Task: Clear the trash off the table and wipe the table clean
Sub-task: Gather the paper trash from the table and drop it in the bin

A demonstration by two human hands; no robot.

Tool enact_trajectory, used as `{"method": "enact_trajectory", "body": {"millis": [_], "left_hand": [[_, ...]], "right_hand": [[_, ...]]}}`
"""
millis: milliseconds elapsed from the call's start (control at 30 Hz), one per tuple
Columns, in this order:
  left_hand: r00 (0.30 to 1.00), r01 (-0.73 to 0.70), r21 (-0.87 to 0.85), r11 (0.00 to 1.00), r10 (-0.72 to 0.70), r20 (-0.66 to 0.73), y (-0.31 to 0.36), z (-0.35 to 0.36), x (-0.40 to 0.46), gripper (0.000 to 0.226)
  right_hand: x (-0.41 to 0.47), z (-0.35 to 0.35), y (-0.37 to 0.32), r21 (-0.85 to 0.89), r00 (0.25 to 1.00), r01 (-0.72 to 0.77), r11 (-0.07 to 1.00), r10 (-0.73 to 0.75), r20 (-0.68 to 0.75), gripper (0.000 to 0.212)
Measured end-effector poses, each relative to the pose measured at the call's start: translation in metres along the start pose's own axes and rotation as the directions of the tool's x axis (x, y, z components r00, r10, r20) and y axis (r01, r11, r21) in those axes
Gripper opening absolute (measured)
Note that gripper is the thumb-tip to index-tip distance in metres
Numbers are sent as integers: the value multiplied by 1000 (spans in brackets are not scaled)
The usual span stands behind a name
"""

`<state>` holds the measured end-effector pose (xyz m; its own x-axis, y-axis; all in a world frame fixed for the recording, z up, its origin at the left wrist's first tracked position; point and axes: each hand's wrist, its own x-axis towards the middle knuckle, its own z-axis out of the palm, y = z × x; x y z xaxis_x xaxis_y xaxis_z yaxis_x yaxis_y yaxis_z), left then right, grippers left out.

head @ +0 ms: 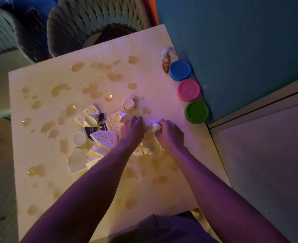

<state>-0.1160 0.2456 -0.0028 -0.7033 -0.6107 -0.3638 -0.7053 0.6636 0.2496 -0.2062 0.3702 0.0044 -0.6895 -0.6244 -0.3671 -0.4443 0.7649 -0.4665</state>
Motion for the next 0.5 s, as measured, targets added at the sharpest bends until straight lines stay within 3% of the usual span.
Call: {"method": "enact_trajectory", "body": {"millis": [200, 333, 500], "left_hand": [[994, 2, -114, 993, -14, -108, -10, -10, -4, 16], [993, 41, -202, 979, -63, -104, -20, -22, -12, 8], [993, 76, -357, 931, -104, -61, -25, -38, -32, 28]], "right_hand": [[-4, -15, -7, 253, 993, -101, 962, 112, -31, 19], [-14, -34, -14, 450, 974, -225, 864, 217, 72, 24], [-29, -48, -14, 560, 952, -302, 771, 214, 219, 27]]}}
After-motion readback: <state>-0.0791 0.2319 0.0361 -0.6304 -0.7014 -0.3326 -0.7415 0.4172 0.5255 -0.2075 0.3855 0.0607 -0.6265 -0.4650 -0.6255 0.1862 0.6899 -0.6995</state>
